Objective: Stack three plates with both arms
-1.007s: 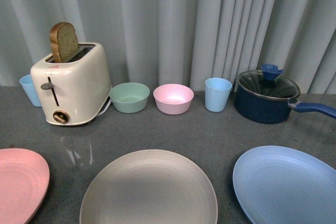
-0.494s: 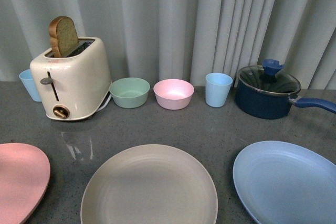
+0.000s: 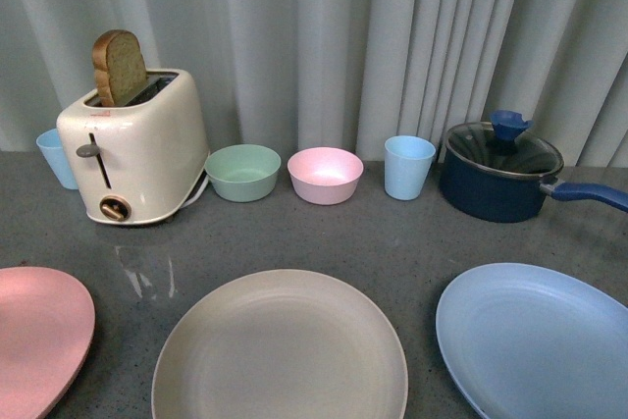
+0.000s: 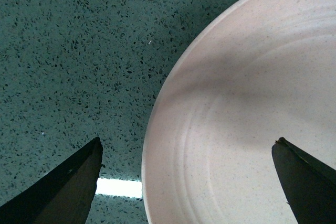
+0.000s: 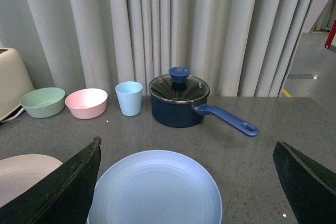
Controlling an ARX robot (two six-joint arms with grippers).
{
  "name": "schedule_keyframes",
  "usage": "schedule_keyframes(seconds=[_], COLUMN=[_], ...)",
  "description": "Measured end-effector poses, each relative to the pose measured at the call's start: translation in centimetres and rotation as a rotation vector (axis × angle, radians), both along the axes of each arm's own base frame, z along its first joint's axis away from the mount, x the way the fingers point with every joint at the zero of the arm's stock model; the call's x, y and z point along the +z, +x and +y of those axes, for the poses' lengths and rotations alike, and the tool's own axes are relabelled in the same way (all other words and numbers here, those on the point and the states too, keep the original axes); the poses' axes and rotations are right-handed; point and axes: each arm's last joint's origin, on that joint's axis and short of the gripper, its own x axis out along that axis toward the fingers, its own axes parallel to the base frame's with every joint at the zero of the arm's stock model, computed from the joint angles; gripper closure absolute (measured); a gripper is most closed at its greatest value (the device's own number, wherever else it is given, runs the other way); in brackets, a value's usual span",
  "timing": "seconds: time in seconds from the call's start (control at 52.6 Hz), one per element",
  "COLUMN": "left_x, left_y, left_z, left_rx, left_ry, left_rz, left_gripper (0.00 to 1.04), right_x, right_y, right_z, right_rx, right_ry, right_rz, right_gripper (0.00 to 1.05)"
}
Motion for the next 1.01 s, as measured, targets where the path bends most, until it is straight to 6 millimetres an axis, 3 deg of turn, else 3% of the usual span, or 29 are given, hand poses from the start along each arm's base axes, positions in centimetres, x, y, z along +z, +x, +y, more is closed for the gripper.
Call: schedule_keyframes(seconds=[0.399,0.741,1.007], left_x=[-0.6,-1.4,-2.4], left_y=[1.3,1.3,1.4], left_z=[1.8,1.7,2.0], left_rx=[0.075,0.079,0.079], left_ry=[-0.011,-0.050,-0.070], left_rz=[0.029,0.054,0.073], left_gripper=[0.07,0.07,0.46], right_x=[0.0,0.0,0.0], right_y=[0.0,0.0,0.0], right_z=[0.0,0.0,0.0], right_rx=[0.000,0.000,0.000], right_ry=[0.000,0.000,0.000], right_rz=[0.000,0.000,0.000], right_gripper=[0.07,0.07,0.07])
